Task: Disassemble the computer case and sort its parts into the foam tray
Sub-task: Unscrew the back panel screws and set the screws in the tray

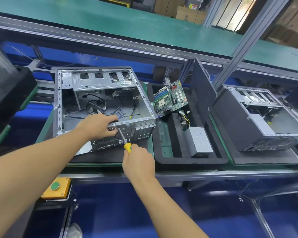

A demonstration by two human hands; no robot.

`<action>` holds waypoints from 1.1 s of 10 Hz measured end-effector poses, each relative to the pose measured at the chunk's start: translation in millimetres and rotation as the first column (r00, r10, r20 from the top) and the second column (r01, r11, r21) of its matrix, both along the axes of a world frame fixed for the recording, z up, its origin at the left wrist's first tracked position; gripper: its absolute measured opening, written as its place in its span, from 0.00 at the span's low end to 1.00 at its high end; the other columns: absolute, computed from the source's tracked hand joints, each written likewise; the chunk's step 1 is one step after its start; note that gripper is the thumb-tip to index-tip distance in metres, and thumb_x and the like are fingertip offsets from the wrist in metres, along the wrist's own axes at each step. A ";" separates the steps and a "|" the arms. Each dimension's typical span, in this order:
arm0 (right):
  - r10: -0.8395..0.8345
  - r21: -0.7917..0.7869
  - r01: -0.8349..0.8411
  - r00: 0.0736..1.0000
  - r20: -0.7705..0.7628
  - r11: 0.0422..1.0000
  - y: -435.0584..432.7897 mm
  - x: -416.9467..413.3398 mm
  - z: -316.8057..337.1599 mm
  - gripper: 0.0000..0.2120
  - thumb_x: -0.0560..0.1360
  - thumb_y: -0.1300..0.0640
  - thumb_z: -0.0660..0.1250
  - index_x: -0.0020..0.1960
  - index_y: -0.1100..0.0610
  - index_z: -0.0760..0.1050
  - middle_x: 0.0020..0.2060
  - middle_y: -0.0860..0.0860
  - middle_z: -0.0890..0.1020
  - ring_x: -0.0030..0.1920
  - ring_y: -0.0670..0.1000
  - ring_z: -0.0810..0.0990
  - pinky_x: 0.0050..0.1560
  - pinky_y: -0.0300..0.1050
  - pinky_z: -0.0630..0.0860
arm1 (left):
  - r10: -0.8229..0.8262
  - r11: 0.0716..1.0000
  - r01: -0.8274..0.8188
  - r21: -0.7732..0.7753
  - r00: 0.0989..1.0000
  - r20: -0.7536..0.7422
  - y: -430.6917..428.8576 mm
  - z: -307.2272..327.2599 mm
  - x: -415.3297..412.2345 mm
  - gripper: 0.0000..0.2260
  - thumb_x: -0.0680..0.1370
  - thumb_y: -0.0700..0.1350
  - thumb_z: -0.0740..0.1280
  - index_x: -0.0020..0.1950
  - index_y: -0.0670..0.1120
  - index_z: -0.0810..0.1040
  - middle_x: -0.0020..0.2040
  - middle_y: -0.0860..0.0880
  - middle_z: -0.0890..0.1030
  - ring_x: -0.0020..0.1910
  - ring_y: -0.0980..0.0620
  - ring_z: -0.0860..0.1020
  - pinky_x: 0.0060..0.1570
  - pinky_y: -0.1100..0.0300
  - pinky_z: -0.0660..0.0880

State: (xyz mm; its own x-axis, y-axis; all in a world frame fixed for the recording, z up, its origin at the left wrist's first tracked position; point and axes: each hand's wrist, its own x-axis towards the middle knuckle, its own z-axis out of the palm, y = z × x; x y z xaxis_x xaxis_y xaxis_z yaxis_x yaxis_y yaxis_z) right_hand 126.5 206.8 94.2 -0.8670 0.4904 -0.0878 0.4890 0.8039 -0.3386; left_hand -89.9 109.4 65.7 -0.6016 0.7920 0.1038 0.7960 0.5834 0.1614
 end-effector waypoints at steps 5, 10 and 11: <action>-0.349 -0.993 0.109 0.933 0.086 0.047 11.6 4.7 -1.8 0.10 0.81 0.56 0.60 0.48 0.53 0.80 0.33 0.53 0.74 0.29 0.50 0.71 0.29 0.42 0.71 | 0.004 1.000 -0.004 0.011 1.000 -0.016 -0.2 -1.0 -1.2 0.19 0.73 0.65 0.60 0.61 0.61 0.71 0.29 0.57 0.71 0.31 0.50 0.74 0.31 0.58 0.66; -0.297 -0.954 0.211 0.916 0.269 -0.215 14.9 0.0 1.4 0.16 0.80 0.54 0.55 0.52 0.61 0.79 0.32 0.52 0.77 0.29 0.49 0.71 0.24 0.39 0.67 | 0.004 1.000 -0.003 -0.012 1.000 0.027 0.2 0.1 0.3 0.16 0.74 0.64 0.61 0.60 0.62 0.71 0.31 0.58 0.71 0.35 0.48 0.75 0.34 0.57 0.71; -0.382 -0.905 0.190 0.923 0.034 0.380 11.9 4.2 -12.8 0.05 0.78 0.53 0.64 0.52 0.52 0.77 0.37 0.49 0.79 0.32 0.50 0.77 0.33 0.47 0.80 | 0.000 1.000 0.000 0.000 0.999 0.040 -0.4 1.6 1.1 0.17 0.75 0.64 0.62 0.61 0.61 0.71 0.31 0.58 0.71 0.34 0.49 0.75 0.34 0.57 0.70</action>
